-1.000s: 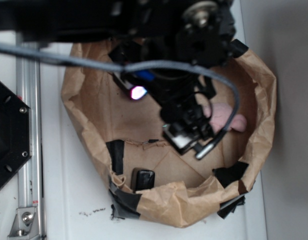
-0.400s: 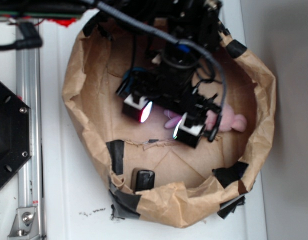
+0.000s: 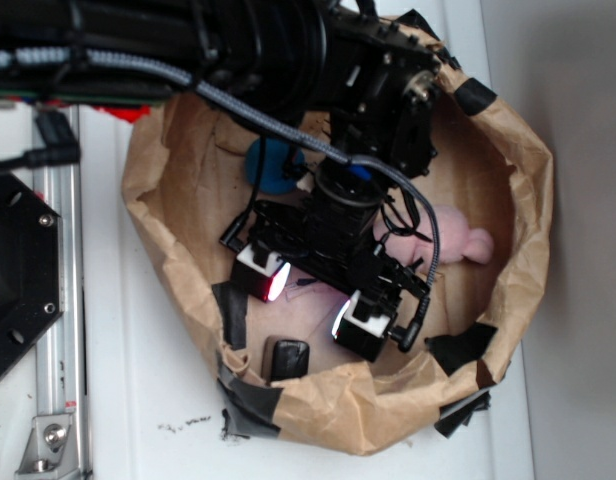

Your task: Grab the black box.

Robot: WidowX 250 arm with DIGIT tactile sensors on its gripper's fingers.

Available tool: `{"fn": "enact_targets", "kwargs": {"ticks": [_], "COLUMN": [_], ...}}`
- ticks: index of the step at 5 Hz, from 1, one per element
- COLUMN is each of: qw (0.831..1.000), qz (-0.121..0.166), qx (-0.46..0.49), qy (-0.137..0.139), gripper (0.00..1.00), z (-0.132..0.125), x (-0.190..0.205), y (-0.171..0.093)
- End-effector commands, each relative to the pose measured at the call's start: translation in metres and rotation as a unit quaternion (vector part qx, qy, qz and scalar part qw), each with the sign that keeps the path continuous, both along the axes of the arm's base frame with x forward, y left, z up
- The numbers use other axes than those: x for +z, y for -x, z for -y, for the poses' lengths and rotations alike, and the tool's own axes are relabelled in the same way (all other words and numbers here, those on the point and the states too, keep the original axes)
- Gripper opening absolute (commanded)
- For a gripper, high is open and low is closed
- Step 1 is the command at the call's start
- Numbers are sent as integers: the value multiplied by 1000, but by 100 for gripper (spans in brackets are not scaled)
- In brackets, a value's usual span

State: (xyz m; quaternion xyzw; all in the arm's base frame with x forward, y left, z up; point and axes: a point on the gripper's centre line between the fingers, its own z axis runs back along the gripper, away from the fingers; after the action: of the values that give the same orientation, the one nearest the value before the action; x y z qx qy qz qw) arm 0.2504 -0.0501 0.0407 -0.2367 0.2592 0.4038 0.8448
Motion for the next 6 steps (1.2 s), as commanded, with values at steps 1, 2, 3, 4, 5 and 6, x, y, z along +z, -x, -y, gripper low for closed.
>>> {"fn": "enact_targets", "kwargs": {"ticks": [1, 2, 3, 4, 5, 6], "qw": [1000, 999, 998, 999, 999, 999], "qz": [12, -11, -18, -5, 28, 37], "qx": [-2, -23, -46, -47, -29, -13], "qy": [28, 31, 27, 4, -32, -32], "gripper": [100, 100, 100, 100, 100, 100], "z": [35, 57, 69, 68, 43, 24], "x": [-6, -20, -21, -14, 2, 13], "y": [-7, 12, 37, 56, 52, 42]}}
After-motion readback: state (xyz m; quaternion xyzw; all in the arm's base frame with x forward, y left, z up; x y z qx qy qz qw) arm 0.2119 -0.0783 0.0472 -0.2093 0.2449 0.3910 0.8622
